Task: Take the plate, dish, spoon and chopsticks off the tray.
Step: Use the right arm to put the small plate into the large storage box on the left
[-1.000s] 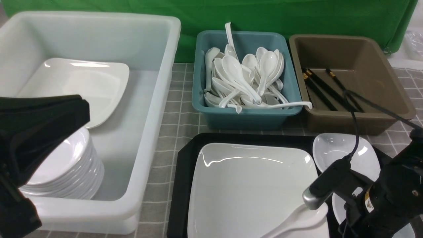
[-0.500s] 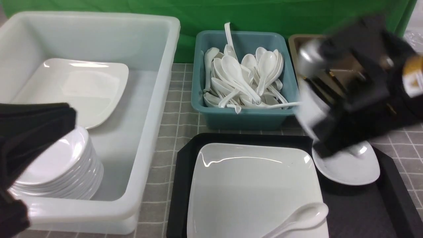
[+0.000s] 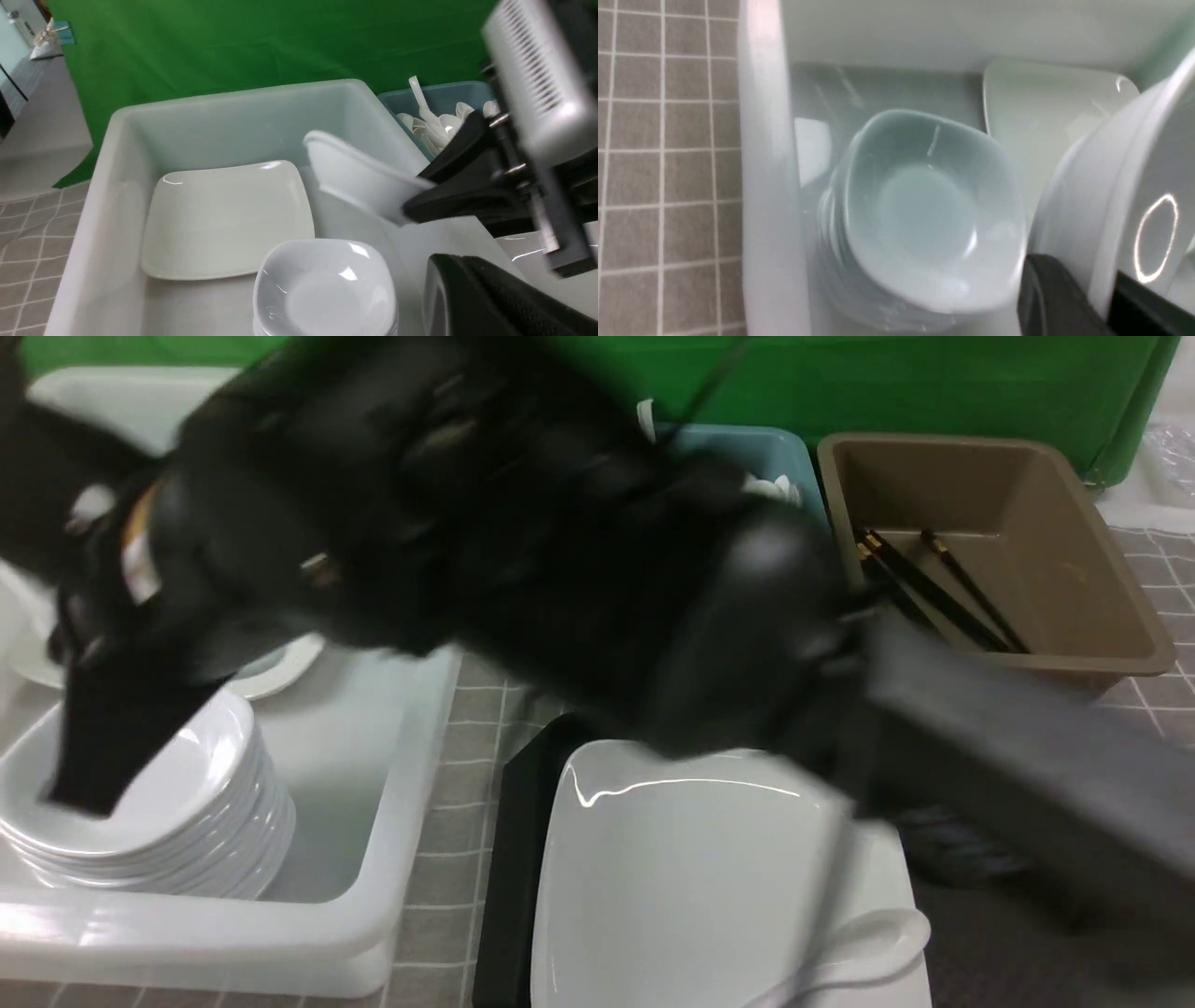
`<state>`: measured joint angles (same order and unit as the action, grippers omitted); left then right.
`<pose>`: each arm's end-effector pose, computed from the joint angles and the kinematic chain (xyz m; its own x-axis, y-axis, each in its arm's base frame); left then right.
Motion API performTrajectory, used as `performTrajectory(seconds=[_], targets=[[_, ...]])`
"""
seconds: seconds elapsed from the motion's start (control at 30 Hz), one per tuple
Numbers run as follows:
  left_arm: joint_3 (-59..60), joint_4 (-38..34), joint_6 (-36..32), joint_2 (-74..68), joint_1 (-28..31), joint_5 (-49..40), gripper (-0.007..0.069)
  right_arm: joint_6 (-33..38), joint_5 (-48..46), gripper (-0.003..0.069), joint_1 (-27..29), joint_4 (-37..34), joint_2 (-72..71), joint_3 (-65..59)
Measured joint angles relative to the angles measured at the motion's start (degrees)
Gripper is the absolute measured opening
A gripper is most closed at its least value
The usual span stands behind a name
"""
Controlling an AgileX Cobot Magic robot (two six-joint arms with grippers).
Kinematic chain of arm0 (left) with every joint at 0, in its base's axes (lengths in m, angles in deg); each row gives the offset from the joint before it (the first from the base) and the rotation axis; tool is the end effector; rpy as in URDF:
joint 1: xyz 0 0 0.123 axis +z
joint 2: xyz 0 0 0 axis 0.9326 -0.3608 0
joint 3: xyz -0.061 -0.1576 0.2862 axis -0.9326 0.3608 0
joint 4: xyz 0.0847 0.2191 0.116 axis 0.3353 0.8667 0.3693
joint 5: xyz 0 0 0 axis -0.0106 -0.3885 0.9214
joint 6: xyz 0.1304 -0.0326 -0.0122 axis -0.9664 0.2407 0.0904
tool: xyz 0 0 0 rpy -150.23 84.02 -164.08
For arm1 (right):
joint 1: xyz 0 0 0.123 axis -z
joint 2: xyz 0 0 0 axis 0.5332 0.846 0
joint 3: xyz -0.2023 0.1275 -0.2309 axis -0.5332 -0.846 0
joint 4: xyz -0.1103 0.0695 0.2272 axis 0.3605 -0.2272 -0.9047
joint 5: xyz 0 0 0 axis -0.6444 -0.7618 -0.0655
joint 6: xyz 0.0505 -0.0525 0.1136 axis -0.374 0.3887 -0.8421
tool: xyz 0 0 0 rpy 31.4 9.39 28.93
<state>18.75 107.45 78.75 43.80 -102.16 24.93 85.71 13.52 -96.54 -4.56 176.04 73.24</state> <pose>-0.0005 0.0596 0.3927 -0.1659 0.0879 -0.9822 0.2074 0.9769 0.0524 0.2612 0.5269 0.3764 0.1423 -0.6183 -0.7729 -0.8982 0.2475 -0.3634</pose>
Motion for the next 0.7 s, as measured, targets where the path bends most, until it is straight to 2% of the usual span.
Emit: performTrajectory(seconds=[0.13,0.27,0.33,0.53,0.57,0.6,0.7], targets=[[0.00,-0.34,0.09,1.86,0.00,-0.44,0.0004,-0.50,-2.26,0.0066,-0.07,0.06,8.94,9.06],[0.00,-2.46,-1.60,1.86,0.00,-0.38,0.0004,-1.82,-1.70,0.0107,-0.19,0.13,11.62,10.50],[0.00,-3.06,-2.14,1.86,0.00,0.26,0.0004,-2.50,-2.53,0.0188,-0.45,0.13,11.70,10.73],[0.23,-5.37,-3.22,1.74,-0.04,5.40,0.0004,-2.78,-10.08,0.0549,-2.38,0.13,9.51,10.91],[0.28,-5.77,-3.42,1.64,-0.04,5.86,0.0004,-2.78,-10.08,0.0549,-2.38,0.13,9.51,10.91],[0.73,-6.45,-3.88,1.25,-0.04,7.05,0.0004,-2.78,-13.04,0.0587,-2.78,0.04,7.32,10.91],[2.01,-8.30,-5.36,-0.59,-0.04,9.21,0.0004,-2.78,-18.37,0.0568,-3.07,0.94,2.94,10.91]])
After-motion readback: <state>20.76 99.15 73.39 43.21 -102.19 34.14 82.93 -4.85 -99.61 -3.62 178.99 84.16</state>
